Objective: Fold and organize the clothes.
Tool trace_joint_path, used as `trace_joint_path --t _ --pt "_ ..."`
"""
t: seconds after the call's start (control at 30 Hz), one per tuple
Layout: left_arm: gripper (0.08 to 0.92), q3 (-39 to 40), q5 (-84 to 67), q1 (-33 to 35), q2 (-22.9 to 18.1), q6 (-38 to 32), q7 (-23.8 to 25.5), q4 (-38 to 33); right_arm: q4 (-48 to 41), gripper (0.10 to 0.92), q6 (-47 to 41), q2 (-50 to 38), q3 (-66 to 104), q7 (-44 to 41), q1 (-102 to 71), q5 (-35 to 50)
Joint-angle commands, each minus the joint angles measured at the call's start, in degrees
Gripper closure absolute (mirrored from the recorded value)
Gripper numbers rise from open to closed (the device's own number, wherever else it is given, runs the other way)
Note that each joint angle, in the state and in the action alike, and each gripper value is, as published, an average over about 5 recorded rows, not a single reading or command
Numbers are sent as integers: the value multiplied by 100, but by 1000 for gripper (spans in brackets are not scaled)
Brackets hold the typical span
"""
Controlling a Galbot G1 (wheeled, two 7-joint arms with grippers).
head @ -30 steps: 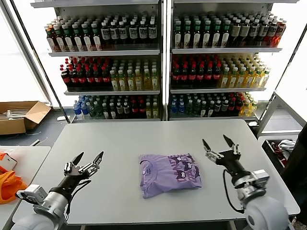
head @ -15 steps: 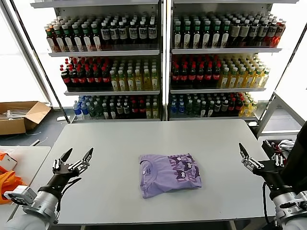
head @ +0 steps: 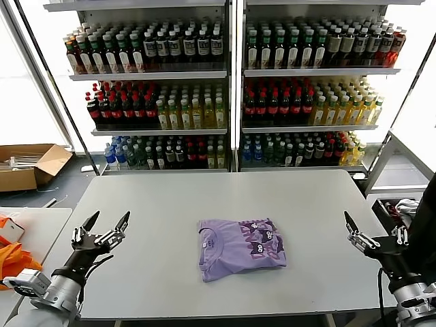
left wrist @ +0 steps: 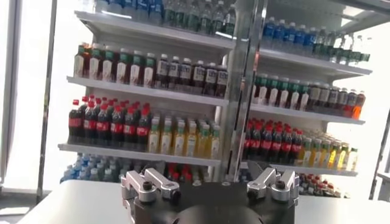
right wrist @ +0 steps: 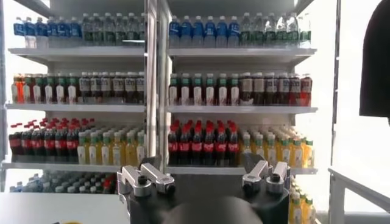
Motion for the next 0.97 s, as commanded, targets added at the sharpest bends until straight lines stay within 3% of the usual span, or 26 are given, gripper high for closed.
trace_joint_path --t 0.03,0.97 --pt "177 -39 222 -6 74 -111 150 1 4 203 59 13 118 -89 -109 31" --pt "177 -175 350 102 30 -237 197 -31 -42 203 201 94 429 -274 -327 -101"
